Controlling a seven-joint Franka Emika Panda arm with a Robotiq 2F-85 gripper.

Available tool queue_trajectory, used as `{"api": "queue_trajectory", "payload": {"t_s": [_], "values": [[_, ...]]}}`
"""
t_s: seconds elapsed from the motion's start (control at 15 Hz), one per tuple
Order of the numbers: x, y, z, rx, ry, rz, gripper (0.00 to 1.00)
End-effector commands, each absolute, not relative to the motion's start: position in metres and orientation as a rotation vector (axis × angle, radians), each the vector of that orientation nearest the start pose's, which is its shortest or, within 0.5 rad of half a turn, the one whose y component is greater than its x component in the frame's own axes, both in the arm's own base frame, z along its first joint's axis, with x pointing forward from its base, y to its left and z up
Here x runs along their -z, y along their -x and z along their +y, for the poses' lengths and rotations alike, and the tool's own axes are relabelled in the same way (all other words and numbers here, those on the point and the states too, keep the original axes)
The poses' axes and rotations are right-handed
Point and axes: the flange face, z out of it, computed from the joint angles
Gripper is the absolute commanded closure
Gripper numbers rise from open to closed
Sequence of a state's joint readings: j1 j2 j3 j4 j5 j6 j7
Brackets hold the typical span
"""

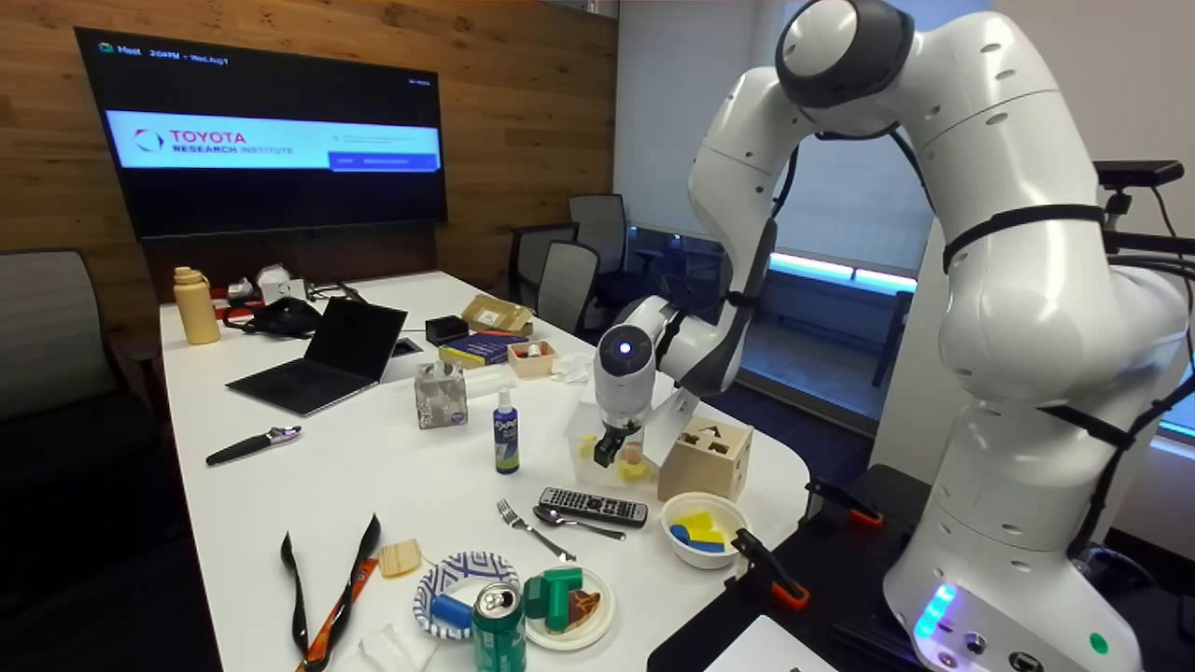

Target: Move the clear container forwards.

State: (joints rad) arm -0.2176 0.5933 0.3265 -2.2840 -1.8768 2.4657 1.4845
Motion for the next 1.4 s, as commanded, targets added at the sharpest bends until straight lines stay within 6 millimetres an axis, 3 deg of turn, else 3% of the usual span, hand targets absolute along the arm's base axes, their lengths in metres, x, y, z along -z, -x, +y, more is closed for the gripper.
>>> {"api": "queue_trajectory", "payload": {"t_s": [0.0, 0.47, 0.8, 1.0, 1.33], "values": [[-0.066, -0.5, 0.078, -0.56, -2.543, 0.365, 0.0], [-0.103, -0.522, 0.07, -0.551, -2.682, 0.228, 0.0], [-0.131, -0.54, 0.058, -0.643, -2.565, 0.157, 0.0], [-0.128, -0.551, 0.047, -0.662, -2.475, 0.142, 0.0], [-0.089, -0.557, 0.028, -0.628, -2.371, 0.165, 0.0]]}}
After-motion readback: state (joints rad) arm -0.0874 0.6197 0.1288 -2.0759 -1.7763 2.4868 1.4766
